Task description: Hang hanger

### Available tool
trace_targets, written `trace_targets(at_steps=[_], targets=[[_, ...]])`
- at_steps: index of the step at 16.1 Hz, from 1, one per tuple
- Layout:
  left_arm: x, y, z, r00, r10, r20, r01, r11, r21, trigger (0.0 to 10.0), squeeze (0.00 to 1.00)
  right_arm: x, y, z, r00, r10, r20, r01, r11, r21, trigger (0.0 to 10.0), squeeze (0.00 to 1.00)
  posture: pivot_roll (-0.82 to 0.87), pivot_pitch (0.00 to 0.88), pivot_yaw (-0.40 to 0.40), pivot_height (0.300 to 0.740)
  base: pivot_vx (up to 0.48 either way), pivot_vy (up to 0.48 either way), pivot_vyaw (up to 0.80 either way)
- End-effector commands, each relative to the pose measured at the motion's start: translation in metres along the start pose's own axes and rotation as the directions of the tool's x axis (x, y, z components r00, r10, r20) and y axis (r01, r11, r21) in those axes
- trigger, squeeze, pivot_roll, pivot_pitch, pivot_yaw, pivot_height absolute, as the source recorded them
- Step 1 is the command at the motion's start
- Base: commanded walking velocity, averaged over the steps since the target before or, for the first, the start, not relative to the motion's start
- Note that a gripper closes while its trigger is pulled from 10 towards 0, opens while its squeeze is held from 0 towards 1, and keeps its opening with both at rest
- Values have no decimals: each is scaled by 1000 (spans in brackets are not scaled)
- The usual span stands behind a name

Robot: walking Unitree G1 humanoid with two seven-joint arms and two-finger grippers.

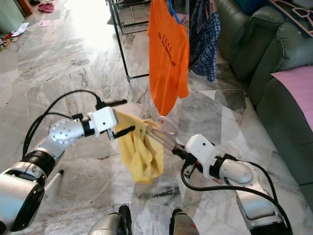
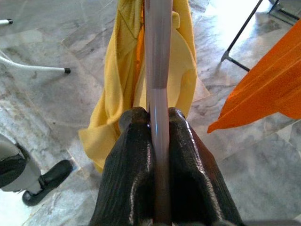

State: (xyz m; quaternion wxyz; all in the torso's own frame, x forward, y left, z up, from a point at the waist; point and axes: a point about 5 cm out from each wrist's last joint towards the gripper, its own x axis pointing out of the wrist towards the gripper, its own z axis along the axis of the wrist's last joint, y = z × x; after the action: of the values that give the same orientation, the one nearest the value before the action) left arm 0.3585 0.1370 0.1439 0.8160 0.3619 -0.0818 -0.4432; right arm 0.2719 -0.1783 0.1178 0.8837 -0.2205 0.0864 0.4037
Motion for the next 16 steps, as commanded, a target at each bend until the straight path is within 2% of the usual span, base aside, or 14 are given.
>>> trace_targets(at_steps=[1, 4, 6, 7, 8, 9, 11, 12, 13, 14, 15, 16], targets=[[-6, -7, -11, 999, -12, -43, 10, 999, -53, 10000, 1000, -1, -2, 10, 998, -23, 58, 24, 999, -27, 0, 0, -238, 231, 77, 740, 0, 0, 0], [-12, -26, -23, 992, -88, -86, 82, 994, -75, 10000, 1000, -1, -3, 11, 998, -27, 59, 29, 999, -29, 0, 0, -240, 238, 76, 740, 0, 0, 0], [-13, -24, -26, 991, -64, -114, 56, 996, -71, 10000, 1000, -2, -2, 10, 998, -27, 57, 28, 999, -27, 0, 0, -241, 240, 76, 740, 0, 0, 0], [-15, -17, -29, 989, 13, -145, -26, 996, -86, 10000, 1000, -1, 1, 9, 998, -29, 57, 31, 999, -24, 0, 0, -243, 241, 76, 740, 0, 0, 0], [-15, -15, -30, 986, 43, -161, -58, 994, -95, 10000, 1000, -1, 1, 9, 998, -32, 57, 33, 999, -22, 0, 0, -245, 240, 78, 740, 0, 0, 0], [-17, -11, -33, 977, 115, -181, -141, 980, -141, 10000, 1000, -2, 3, 9, 997, -40, 61, 41, 999, -17, 0, 0, -249, 242, 80, 740, 0, 0, 0], [-19, -7, -39, 947, 237, -218, -287, 929, -234, 10000, 973, -3, 3, 9, 997, -51, 62, 52, 999, -12, 0, 0, -257, 244, 78, 740, 0, 0, 0], [-19, -7, -40, 937, 262, -230, -318, 913, -256, 10000, 922, -3, 3, 9, 997, -52, 62, 53, 999, -12, 0, 0, -257, 244, 78, 740, 0, 0, 0], [-20, -10, -45, 917, 304, -260, -380, 865, -329, 10000, 714, -4, 2, 10, 996, -57, 66, 58, 998, -14, 0, 0, -258, 245, 77, 740, 0, 0, 0], [-20, -12, -47, 909, 314, -276, -400, 843, -359, 10000, 639, -5, 2, 11, 996, -58, 70, 59, 998, -15, 0, 0, -258, 245, 77, 740, 0, 0, 0], [-19, -16, -51, 897, 321, -304, -429, 797, -426, 10000, 0, -5, 1, 14, 995, -60, 78, 62, 998, -16, 0, 0, -258, 245, 76, 740, 0, 0, 0], [-18, -19, -52, 893, 321, -316, -439, 774, -456, 10000, 0, -5, 1, 15, 995, -60, 84, 62, 998, -15, 0, 0, -257, 245, 74, 740, 0, 0, 0]])
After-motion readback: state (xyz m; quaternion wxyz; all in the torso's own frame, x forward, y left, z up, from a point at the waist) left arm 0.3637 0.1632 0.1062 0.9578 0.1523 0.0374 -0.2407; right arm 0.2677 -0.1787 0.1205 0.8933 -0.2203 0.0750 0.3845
